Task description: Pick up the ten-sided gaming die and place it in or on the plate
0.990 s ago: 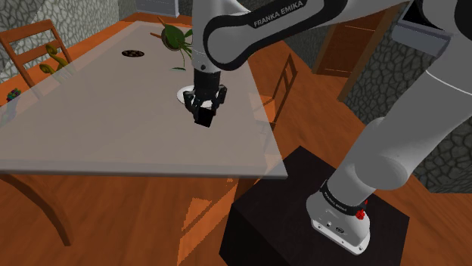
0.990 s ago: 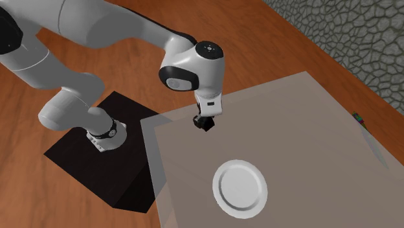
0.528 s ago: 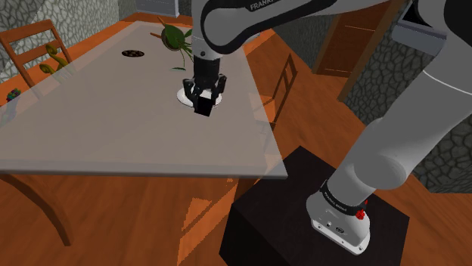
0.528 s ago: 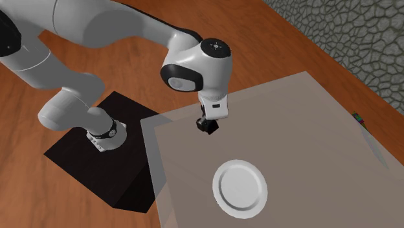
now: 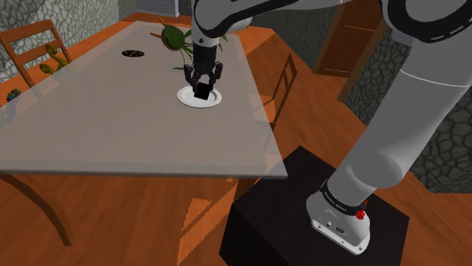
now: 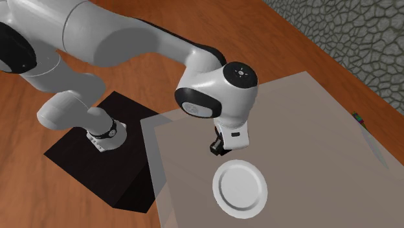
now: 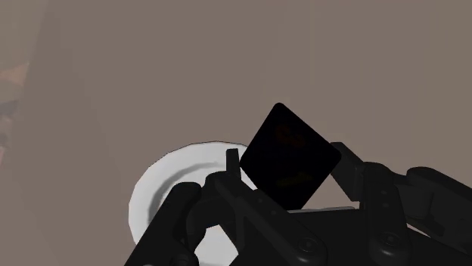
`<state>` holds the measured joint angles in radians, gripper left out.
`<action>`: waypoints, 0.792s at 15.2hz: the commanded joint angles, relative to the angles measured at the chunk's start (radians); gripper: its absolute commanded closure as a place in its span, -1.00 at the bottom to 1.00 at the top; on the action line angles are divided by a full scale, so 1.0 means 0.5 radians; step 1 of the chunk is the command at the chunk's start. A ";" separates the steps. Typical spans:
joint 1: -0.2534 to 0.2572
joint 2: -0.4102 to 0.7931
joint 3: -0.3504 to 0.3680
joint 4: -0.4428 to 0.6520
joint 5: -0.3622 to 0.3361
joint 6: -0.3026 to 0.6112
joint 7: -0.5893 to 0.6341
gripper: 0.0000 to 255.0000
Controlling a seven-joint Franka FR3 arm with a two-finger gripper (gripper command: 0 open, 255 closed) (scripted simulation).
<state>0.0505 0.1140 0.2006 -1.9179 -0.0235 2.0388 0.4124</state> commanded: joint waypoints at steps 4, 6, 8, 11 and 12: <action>-0.071 0.304 -0.068 0.422 -0.045 -0.122 -0.134 1.00; -0.096 0.429 -0.090 0.607 -0.057 -0.182 -0.184 1.00; -0.119 0.564 -0.110 0.812 -0.068 -0.252 -0.233 1.00; -0.132 0.655 -0.122 0.898 -0.075 -0.248 -0.259 1.00; -0.132 0.659 -0.123 0.878 -0.076 -0.224 -0.258 1.00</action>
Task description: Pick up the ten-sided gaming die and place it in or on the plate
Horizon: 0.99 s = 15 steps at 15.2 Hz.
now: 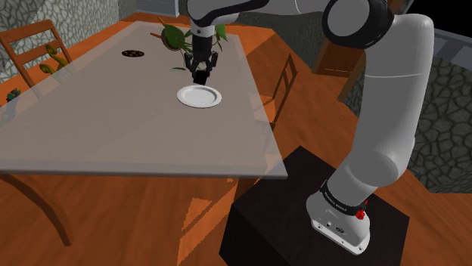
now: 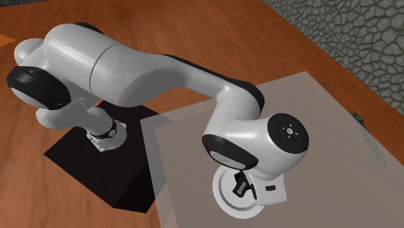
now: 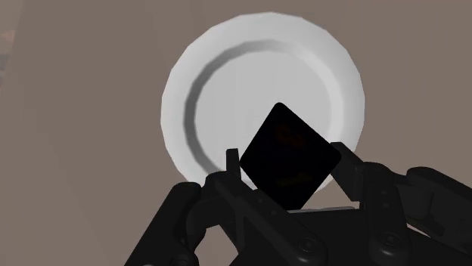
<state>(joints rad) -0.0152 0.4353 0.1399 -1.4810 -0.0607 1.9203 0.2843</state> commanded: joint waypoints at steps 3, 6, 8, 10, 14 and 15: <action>-0.001 0.035 -0.003 -0.050 -0.005 0.085 0.000 1.00; -0.001 0.056 -0.005 -0.099 -0.009 0.155 0.003 1.00; -0.001 0.072 -0.006 -0.129 -0.012 0.201 0.005 1.00; 0.000 0.090 -0.008 -0.157 -0.015 0.246 0.006 1.00; 0.000 0.109 -0.010 -0.183 -0.018 0.292 0.009 1.00; 0.000 0.109 -0.010 -0.183 -0.018 0.292 0.009 1.00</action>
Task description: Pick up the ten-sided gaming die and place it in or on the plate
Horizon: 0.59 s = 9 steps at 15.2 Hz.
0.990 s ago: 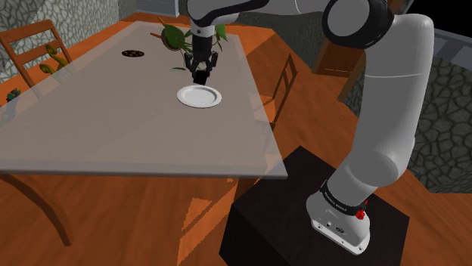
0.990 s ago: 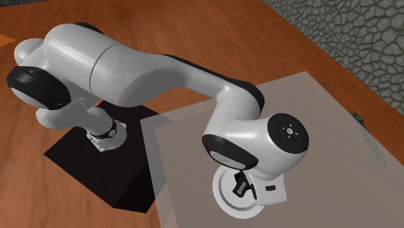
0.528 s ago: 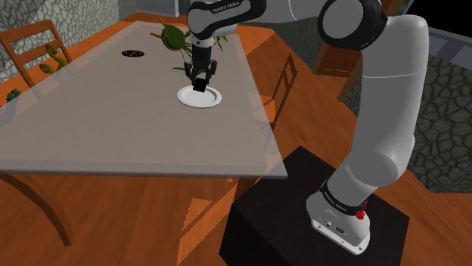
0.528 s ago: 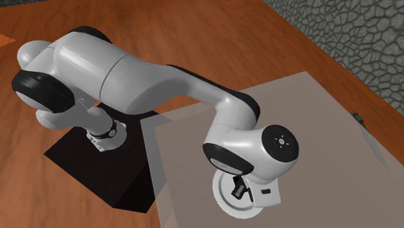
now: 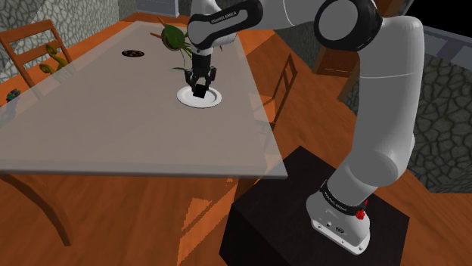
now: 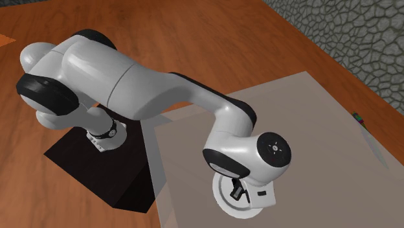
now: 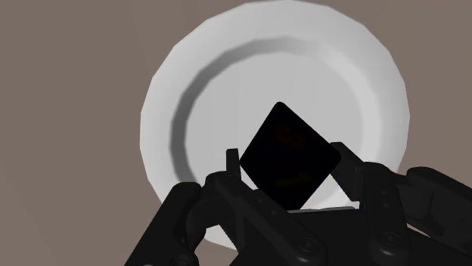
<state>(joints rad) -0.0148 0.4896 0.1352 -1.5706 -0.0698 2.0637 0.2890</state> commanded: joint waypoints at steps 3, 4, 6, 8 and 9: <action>-0.001 0.000 0.000 -0.003 0.000 0.005 -0.001 1.00; -0.001 0.000 0.000 -0.003 0.000 0.005 -0.001 1.00; -0.001 0.000 0.000 -0.003 0.000 0.005 -0.001 -1.00; -0.001 0.000 0.000 -0.003 0.000 0.005 -0.001 -1.00; -0.001 0.000 0.000 -0.003 0.000 0.005 -0.001 -1.00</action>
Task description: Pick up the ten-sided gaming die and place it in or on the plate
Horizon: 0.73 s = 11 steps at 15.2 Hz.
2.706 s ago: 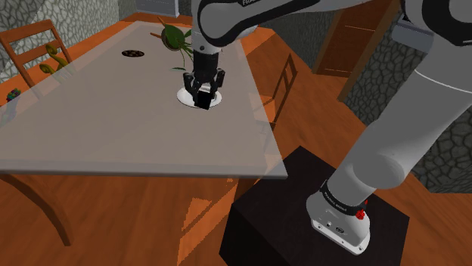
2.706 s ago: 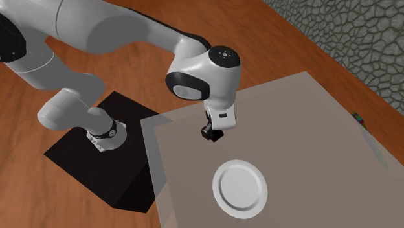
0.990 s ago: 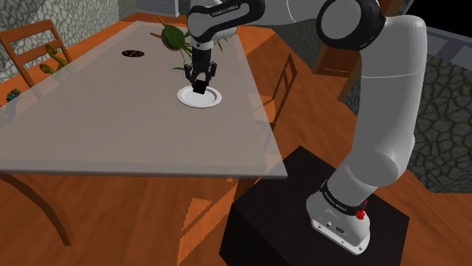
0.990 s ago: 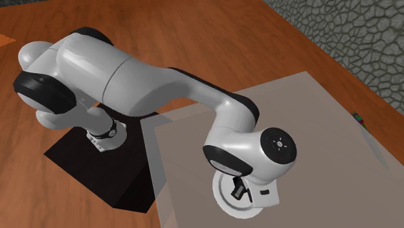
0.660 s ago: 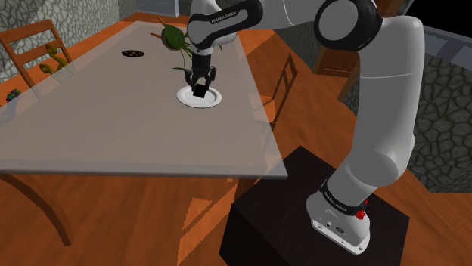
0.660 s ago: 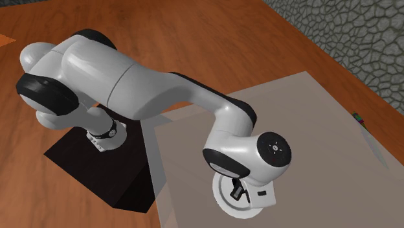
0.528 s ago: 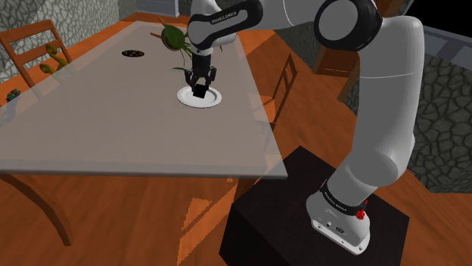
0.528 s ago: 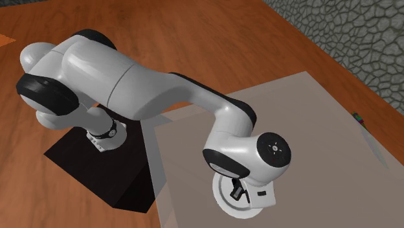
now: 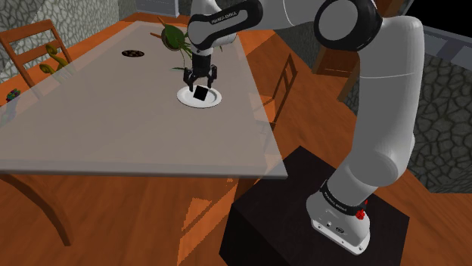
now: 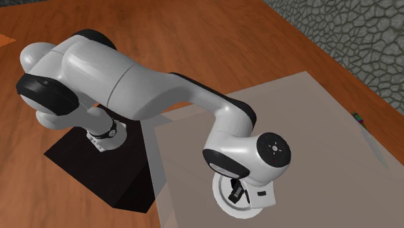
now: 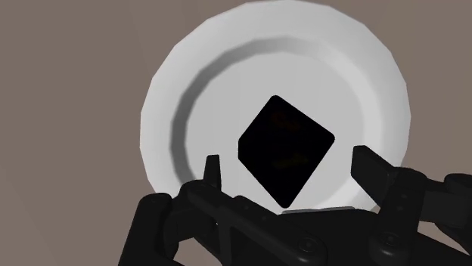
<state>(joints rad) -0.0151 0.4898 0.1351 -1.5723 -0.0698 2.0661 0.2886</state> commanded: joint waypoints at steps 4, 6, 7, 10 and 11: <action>-0.001 -0.047 0.004 0.066 0.008 -0.112 -0.005 -1.00; -0.002 -0.080 0.007 0.136 0.014 -0.216 -0.009 -1.00; -0.002 -0.080 0.007 0.136 0.014 -0.216 -0.009 -1.00; -0.002 -0.080 0.007 0.136 0.014 -0.216 -0.009 -1.00; -0.002 -0.080 0.007 0.136 0.014 -0.216 -0.009 -1.00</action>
<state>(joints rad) -0.0159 0.4498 0.1386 -1.5047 -0.0629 1.9591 0.2840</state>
